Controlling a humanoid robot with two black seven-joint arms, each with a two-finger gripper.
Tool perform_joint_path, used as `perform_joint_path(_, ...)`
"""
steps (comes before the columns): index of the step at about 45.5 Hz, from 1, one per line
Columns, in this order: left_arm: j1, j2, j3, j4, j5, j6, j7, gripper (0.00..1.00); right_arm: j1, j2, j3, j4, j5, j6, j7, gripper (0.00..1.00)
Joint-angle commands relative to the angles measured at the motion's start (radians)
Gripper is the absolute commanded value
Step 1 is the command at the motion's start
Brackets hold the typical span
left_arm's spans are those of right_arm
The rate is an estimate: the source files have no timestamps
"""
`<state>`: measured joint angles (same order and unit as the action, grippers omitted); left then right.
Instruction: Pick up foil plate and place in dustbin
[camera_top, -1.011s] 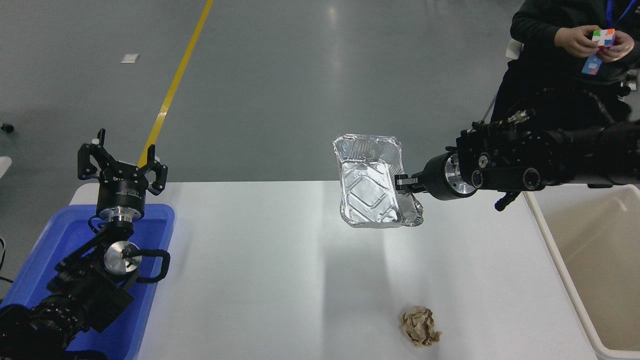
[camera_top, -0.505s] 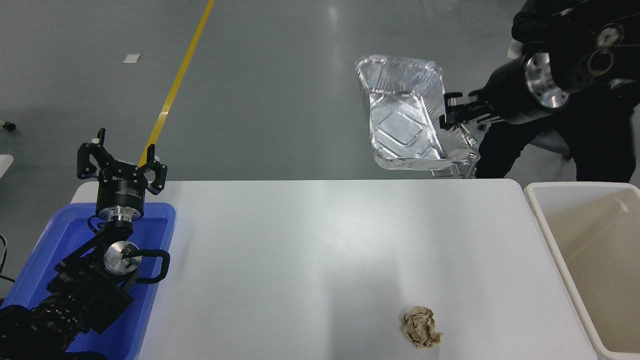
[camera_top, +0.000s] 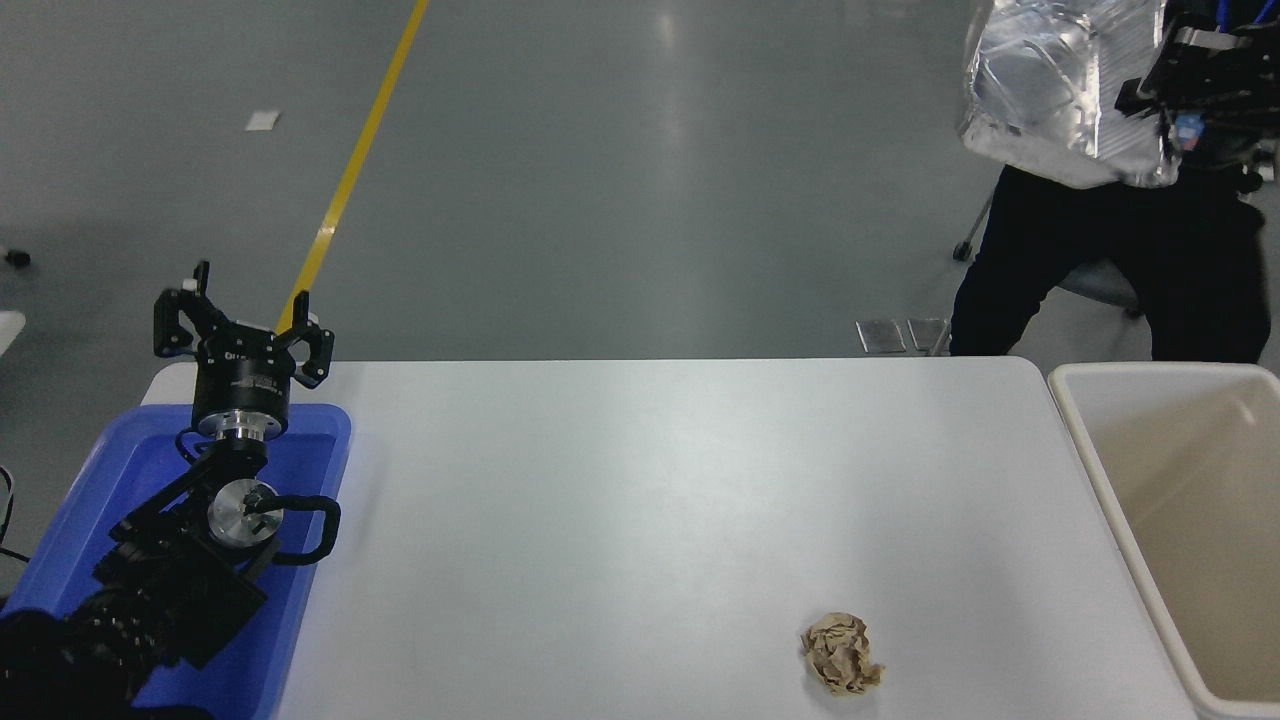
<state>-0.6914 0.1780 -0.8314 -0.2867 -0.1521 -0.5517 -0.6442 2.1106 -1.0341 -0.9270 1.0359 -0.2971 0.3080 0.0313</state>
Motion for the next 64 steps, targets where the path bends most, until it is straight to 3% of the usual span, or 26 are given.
perform_joint_path(1,0.0,0.0,0.0,0.0,0.0,0.001,0.0,0.99,-0.383,-0.112,0.198,-0.261,0.182,-0.187,-0.001,0.0)
perform_joint_path(11,0.0,0.0,0.0,0.0,0.0,-0.001,0.0,0.99,-0.901,0.028,0.545,-0.595,0.395,-0.259,-0.002,0.0)
perform_joint_path(17,0.0,0.0,0.0,0.0,0.0,0.001,0.0,0.99,-1.174,0.205,0.81,-0.844,0.404,-0.267,-0.005,0.0)
perform_joint_path(23,0.0,0.0,0.0,0.0,0.0,0.001,0.0,0.99,-1.322,0.422,1.019,-1.097,0.404,-0.293,-0.062,0.0)
perform_joint_path(28,0.001,0.0,0.0,0.0,0.0,0.001,0.0,0.99,-1.371,0.537,1.097,-1.189,0.404,-0.311,-0.065,0.0)
perform_joint_path(46,0.0,0.0,0.0,0.0,0.0,0.001,0.0,0.99,-1.497,0.77,1.229,-1.185,0.406,-0.435,-0.064,0.0)
perform_joint_path(64,0.0,0.0,0.0,0.0,0.0,0.001,0.0,0.99,-1.529,0.806,1.241,-1.177,0.406,-0.46,-0.062,0.0)
